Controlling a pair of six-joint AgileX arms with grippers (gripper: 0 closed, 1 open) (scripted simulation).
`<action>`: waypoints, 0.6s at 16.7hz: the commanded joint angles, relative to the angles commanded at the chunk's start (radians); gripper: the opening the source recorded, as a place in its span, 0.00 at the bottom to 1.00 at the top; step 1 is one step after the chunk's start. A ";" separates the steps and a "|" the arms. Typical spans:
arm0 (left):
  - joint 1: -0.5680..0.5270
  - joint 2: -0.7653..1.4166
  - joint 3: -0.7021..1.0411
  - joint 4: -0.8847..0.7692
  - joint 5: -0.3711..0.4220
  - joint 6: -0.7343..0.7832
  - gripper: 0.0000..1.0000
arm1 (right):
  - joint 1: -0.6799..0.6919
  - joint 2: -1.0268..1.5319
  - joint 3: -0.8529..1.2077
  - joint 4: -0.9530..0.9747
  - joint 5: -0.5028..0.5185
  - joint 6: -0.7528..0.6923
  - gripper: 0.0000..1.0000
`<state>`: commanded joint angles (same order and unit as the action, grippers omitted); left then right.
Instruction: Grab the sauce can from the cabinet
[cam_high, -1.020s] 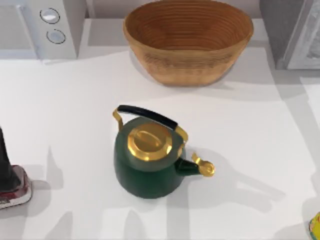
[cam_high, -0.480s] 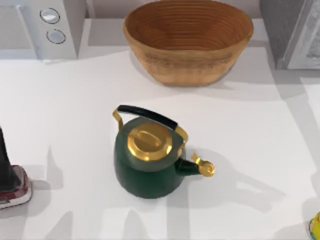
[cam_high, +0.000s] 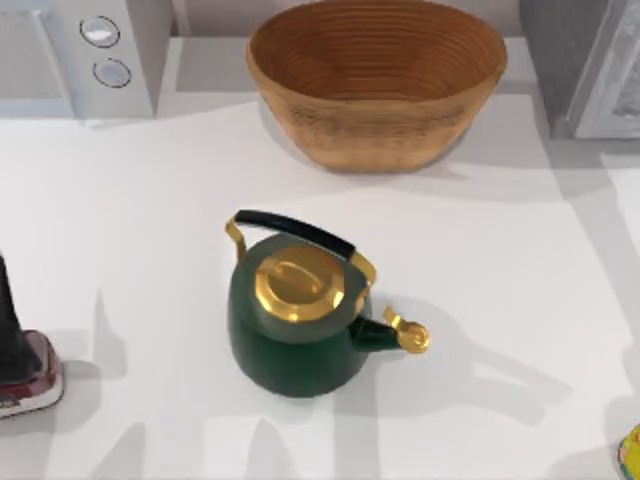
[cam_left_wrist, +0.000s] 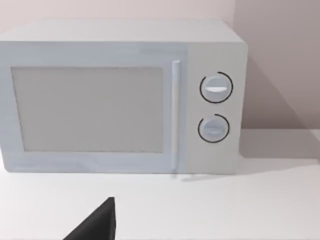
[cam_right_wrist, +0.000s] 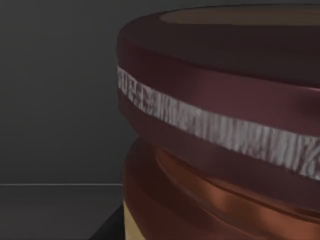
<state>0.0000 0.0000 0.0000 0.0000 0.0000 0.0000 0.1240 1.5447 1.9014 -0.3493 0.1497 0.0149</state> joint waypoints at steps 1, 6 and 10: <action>0.000 0.000 0.000 0.000 0.000 0.000 1.00 | 0.000 0.000 0.000 0.000 0.000 0.000 0.00; 0.000 0.000 0.000 0.000 0.000 0.000 1.00 | 0.000 0.000 0.000 0.000 0.000 0.000 0.00; 0.000 0.000 0.000 0.000 0.000 0.000 1.00 | 0.020 -0.031 0.014 -0.039 0.021 0.002 0.00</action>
<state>0.0000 0.0000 0.0000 0.0000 0.0000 0.0000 0.1437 1.5140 1.9155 -0.3887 0.1707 0.0165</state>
